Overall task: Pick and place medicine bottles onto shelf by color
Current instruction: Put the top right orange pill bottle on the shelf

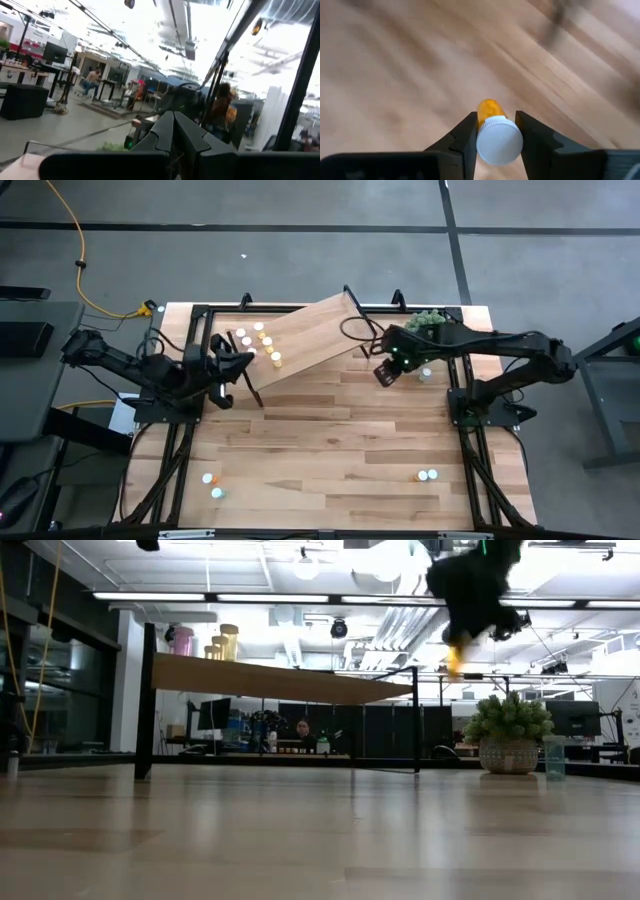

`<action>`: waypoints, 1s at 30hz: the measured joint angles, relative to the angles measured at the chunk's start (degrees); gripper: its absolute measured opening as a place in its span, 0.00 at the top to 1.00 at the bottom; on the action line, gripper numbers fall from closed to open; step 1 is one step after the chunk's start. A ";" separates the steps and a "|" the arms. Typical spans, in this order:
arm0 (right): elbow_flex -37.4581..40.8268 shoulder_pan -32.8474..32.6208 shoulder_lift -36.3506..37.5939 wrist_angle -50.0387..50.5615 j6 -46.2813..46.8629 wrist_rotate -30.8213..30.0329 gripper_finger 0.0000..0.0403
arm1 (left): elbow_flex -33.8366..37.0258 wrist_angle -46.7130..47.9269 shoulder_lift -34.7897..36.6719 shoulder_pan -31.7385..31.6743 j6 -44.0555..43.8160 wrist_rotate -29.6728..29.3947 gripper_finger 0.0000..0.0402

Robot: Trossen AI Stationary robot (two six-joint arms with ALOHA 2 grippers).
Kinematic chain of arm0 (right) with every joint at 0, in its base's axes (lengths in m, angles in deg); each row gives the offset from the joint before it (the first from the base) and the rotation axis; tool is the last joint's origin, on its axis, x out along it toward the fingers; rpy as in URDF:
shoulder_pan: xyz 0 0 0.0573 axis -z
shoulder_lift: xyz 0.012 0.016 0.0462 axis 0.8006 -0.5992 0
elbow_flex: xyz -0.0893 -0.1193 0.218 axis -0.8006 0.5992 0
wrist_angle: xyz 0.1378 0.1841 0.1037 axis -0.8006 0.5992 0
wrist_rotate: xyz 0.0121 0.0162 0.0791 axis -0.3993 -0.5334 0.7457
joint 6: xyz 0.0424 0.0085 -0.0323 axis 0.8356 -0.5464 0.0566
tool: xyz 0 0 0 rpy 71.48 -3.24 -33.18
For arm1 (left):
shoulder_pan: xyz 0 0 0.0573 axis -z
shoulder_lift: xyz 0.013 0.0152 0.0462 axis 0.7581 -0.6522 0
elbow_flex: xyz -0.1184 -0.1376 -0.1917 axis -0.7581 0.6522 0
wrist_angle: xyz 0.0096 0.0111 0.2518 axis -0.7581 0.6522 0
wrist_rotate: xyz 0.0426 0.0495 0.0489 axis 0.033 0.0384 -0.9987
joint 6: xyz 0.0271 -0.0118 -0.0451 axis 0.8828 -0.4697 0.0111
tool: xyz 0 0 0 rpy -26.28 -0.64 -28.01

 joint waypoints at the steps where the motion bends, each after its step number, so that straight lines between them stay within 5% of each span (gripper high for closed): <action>1: -2.35 -1.48 0.01 -1.14 -0.66 0.08 0.73 | -0.02 0.10 0.71 0.00 0.02 -0.22 1.00; 8: -16.31 -6.08 -5.77 -6.44 -4.35 -6.50 0.73 | -0.04 0.17 3.38 0.00 0.42 -5.30 1.00; 23: -64.29 -0.48 -41.83 8.10 -18.85 -2.96 0.73 | -0.13 9.81 3.65 0.17 -6.29 -14.81 1.00; 30: -62.02 0.65 -46.19 10.46 -16.55 -0.12 0.73 | -0.13 17.40 3.60 0.15 -13.50 -15.06 1.00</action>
